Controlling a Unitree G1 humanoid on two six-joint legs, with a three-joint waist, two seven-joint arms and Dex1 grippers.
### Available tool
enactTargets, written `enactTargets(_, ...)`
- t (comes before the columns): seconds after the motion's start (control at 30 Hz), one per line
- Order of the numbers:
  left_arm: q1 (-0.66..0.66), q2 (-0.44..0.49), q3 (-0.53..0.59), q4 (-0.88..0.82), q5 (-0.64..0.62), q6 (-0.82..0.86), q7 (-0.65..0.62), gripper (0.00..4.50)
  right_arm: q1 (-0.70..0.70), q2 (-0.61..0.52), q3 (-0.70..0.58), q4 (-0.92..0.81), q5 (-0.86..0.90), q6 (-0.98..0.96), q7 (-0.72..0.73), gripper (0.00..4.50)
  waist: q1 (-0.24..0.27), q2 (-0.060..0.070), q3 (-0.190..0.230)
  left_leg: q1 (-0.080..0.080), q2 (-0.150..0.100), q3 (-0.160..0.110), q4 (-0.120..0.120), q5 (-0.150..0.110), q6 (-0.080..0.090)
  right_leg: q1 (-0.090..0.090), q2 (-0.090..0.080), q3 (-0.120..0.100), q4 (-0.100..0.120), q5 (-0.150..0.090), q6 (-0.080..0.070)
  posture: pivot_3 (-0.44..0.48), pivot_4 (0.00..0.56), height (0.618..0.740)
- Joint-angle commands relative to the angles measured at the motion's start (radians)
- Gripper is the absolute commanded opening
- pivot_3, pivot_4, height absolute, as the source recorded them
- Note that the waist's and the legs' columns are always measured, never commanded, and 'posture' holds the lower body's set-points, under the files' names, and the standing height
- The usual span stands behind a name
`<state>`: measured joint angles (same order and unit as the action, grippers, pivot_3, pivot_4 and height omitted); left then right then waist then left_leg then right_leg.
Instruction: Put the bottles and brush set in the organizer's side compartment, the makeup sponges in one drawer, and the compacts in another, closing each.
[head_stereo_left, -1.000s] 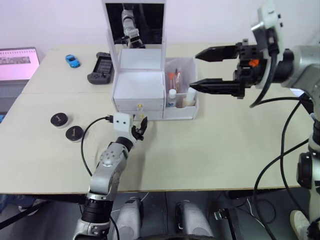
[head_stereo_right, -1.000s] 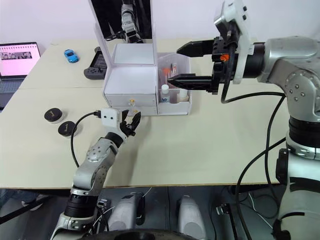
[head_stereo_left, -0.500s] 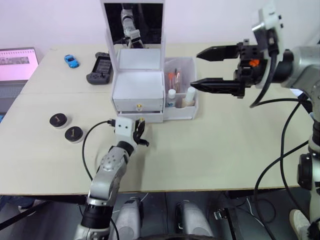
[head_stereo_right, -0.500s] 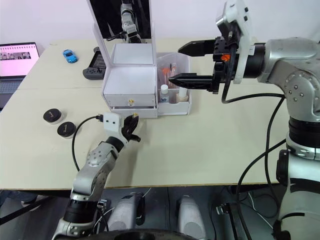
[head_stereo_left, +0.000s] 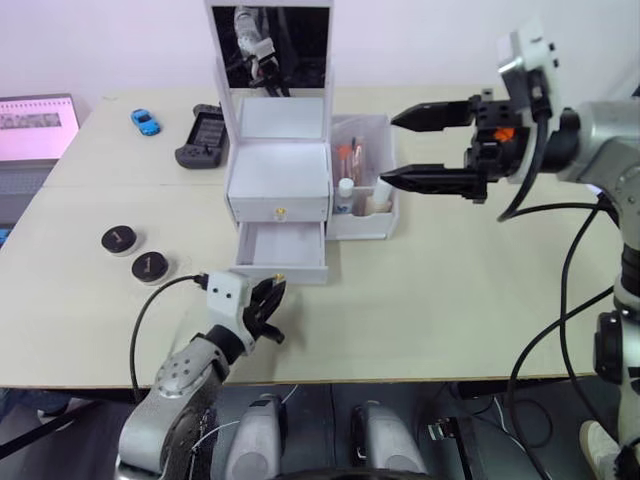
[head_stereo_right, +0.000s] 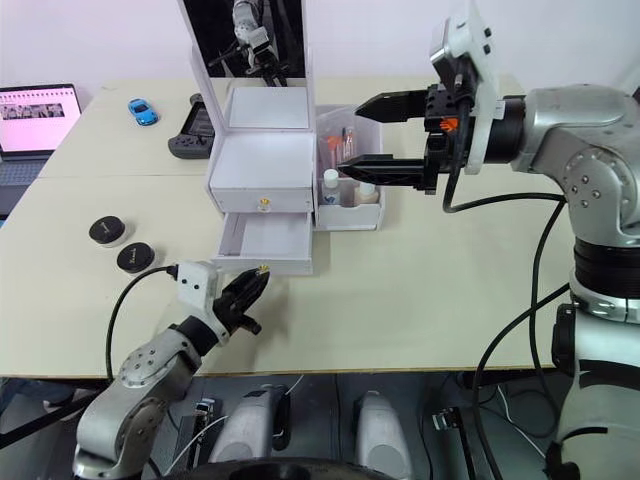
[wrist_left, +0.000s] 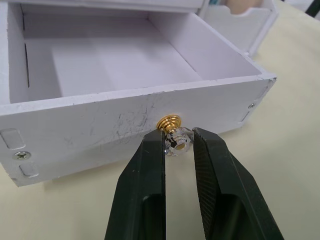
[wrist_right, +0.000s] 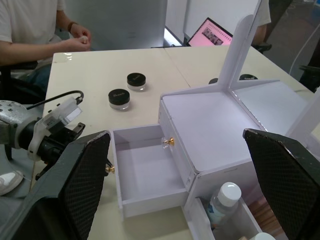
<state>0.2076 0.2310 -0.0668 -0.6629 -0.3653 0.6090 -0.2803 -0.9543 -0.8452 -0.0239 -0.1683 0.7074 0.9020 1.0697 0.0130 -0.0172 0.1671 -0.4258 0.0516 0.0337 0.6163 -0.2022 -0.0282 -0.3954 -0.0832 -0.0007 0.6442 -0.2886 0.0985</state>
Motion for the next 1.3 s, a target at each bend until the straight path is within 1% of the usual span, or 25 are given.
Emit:
enactTargets(0.03, 0.006, -0.003, -0.039, -0.041, -0.046, 0.026, -0.021, 0.28, -0.022, 0.009, -0.001, 0.006, -0.013, -0.032, 0.008, 4.5, 0.001, 0.0, 0.0, 0.0, 0.0, 0.0, 0.0, 0.0, 0.0, 0.0, 0.0, 0.0, 0.0, 0.0, 0.0, 0.0, 0.15, 0.74)
enactTargets(0.2, 0.004, -0.007, -0.032, -0.048, -0.069, 0.048, -0.021, 0.28, -0.024, 0.015, 0.001, 0.017, -0.019, -0.041, 0.015, 4.5, 0.0, 0.0, 0.0, 0.0, 0.0, 0.0, 0.0, 0.0, 0.0, 0.0, 0.0, 0.0, -0.001, 0.0, 0.0, 0.0, 0.15, 0.74)
enactTargets(0.23, 0.01, -0.006, -0.019, -0.054, -0.092, 0.055, -0.03, 1.08, -0.022, 0.013, 0.001, 0.017, -0.019, -0.043, 0.018, 4.5, 0.0, 0.0, 0.0, 0.0, 0.0, 0.0, 0.0, 0.0, 0.0, 0.0, 0.0, 0.0, -0.001, 0.0, 0.0, 0.0, 0.15, 0.74)
enactTargets(0.27, 0.035, 0.021, 0.013, -0.078, -0.14, 0.065, -0.069, 1.3, -0.013, 0.0, 0.002, 0.022, -0.027, -0.05, 0.03, 4.5, 0.0, 0.0, 0.0, 0.0, 0.0, 0.0, 0.0, 0.0, 0.0, 0.0, 0.0, 0.0, -0.001, 0.0, 0.0, 0.0, 0.15, 0.74)
enactTargets(0.3, 0.053, 0.042, 0.037, -0.095, -0.177, 0.074, -0.096, 1.67, -0.007, -0.01, 0.003, 0.025, -0.033, -0.056, 0.039, 4.5, -0.002, 0.0, 0.0, 0.0, 0.0, 0.0, 0.0, 0.0, 0.0, 0.0, 0.0, 0.0, -0.001, 0.0, 0.0, 0.0, 0.15, 0.74)
enactTargets(0.33, 0.079, 0.075, 0.066, -0.115, -0.212, 0.077, -0.133, 2.12, 0.001, -0.019, 0.0, 0.031, -0.034, -0.059, 0.05, 4.5, -0.003, 0.0, 0.0, 0.0, 0.0, 0.0, 0.0, 0.0, 0.0, 0.0, 0.0, 0.0, -0.001, 0.0, 0.0, 0.0, 0.15, 0.74)
enactTargets(0.4, 0.131, 0.147, 0.142, -0.138, -0.287, 0.085, -0.205, 3.22, 0.023, -0.043, -0.006, 0.047, -0.043, -0.068, 0.075, 4.5, -0.005, 0.0, 0.0, 0.0, 0.0, 0.0, -0.001, 0.0, 0.0, -0.001, 0.0, 0.0, -0.001, 0.0, 0.0, 0.0, 0.15, 0.74)
enactTargets(0.47, 0.185, 0.239, 0.234, -0.138, -0.341, 0.074, -0.298, 4.27, 0.063, -0.076, -0.009, 0.068, -0.065, -0.104, 0.113, 4.5, -0.006, 0.0, 0.0, 0.0, 0.001, 0.0, -0.002, 0.0, 0.0, -0.002, 0.001, 0.0, -0.001, -0.002, -0.003, 0.0, 0.15, 0.74)
enactTargets(0.5, 0.206, 0.28, 0.274, -0.129, -0.357, 0.061, -0.34, 4.45, 0.081, -0.09, -0.011, 0.081, -0.076, -0.126, 0.129, 4.5, -0.006, 0.001, 0.0, 0.0, 0.001, 0.0, -0.002, 0.0, 0.0, -0.002, 0.001, -0.001, 0.0, -0.002, -0.004, 0.0, 0.15, 0.74)
enactTargets(0.57, 0.233, 0.353, 0.397, -0.08, -0.385, 0.024, -0.423, 4.45, 0.119, -0.112, -0.02, 0.135, -0.116, -0.19, 0.146, 4.5, -0.005, 0.001, 0.001, 0.0, 0.001, 0.0, -0.002, 0.0, 0.0, -0.002, 0.0, 0.0, 0.0, -0.002, -0.004, 0.0, 0.15, 0.74)
enactTargets(0.67, 0.227, 0.416, 0.557, 0.019, -0.424, -0.006, -0.488, 4.45, 0.172, -0.124, -0.046, 0.225, -0.177, -0.308, 0.151, 4.5, -0.005, 0.001, 0.001, 0.0, 0.001, 0.001, -0.001, 0.0, 0.0, -0.002, 0.0, -0.001, -0.002, -0.002, -0.004, 0.0, 0.15, 0.74)
enactTargets(0.73, 0.209, 0.471, 0.657, 0.123, -0.402, -0.041, -0.532, 4.45, 0.236, -0.14, -0.076, 0.288, -0.216, -0.39, 0.153, 4.5, -0.003, 0.001, 0.001, 0.0, 0.001, 0.001, -0.002, 0.0, 0.0, -0.002, 0.0, -0.001, -0.004, -0.002, -0.004, 0.0, 0.15, 0.74)
enactTargets(0.8, 0.187, 0.522, 0.723, 0.24, -0.352, -0.092, -0.566, 4.45, 0.291, -0.154, -0.104, 0.337, -0.237, -0.444, 0.157, 4.5, -0.004, 0.001, 0.001, 0.0, 0.001, 0.001, -0.002, 0.0, 0.0, -0.002, 0.0, -0.001, -0.006, -0.002, -0.004, 0.0, 0.15, 0.74)
enactTargets(0.9, 0.132, 0.601, 0.794, 0.449, -0.278, -0.181, -0.604, 4.45, 0.352, -0.153, -0.165, 0.446, -0.253, -0.513, 0.139, 4.5, -0.008, 0.001, 0.001, 0.0, 0.001, 0.003, -0.003, 0.0, 0.0, -0.001, 0.0, -0.001, -0.007, -0.002, -0.004, 0.0, 0.15, 0.74)
enactTargets(0.97, 0.096, 0.642, 0.823, 0.557, -0.239, -0.222, -0.611, 4.45, 0.392, -0.153, -0.178, 0.526, -0.283, -0.585, 0.143, 4.5, -0.01, 0.001, 0.001, 0.0, 0.001, 0.003, -0.003, 0.0, 0.0, -0.001, 0.0, -0.001, -0.007, -0.002, -0.004, 0.0, 0.15, 0.74)
enactTargets(1.03, 0.087, 0.676, 0.84, 0.664, -0.179, -0.3, -0.636, 4.45, 0.417, -0.16, -0.177, 0.594, -0.333, -0.627, 0.106, 4.5, -0.017, 0.001, 0.001, 0.0, 0.001, 0.004, -0.003, 0.0, 0.0, -0.001, 0.0, -0.001, -0.007, -0.002, -0.004, 0.0, 0.15, 0.74)
enactTargets(1.1, 0.083, 0.699, 0.858, 0.766, -0.14, -0.371, -0.661, 4.45, 0.442, -0.153, -0.201, 0.621, -0.346, -0.652, 0.072, 4.5, -0.026, 0.001, 0.001, 0.0, 0.001, 0.005, -0.004, 0.0, 0.0, -0.001, -0.001, -0.001, -0.007, -0.002, -0.004, 0.0, 0.15, 0.74)
enactTargets(1.17, 0.082, 0.71, 0.878, 0.824, -0.144, -0.382, -0.685, 4.45, 0.465, -0.15, -0.22, 0.619, -0.339, -0.656, 0.068, 4.5, -0.031, 0.001, 0.001, 0.0, 0.001, 0.006, -0.006, 0.0, 0.0, -0.002, -0.001, -0.001, -0.007, -0.002, -0.004, 0.0, 0.15, 0.74)
enactTargets(1.3, 0.081, 0.72, 0.887, 0.915, -0.11, -0.455, -0.71, 4.45, 0.507, -0.137, -0.245, 0.624, -0.331, -0.67, 0.068, 4.5, -0.034, 0.001, 0.001, 0.0, 0.003, 0.007, -0.007, 0.0, 0.0, -0.003, 0.0, 0.0, -0.006, -0.002, -0.003, 0.0, 0.15, 0.74)
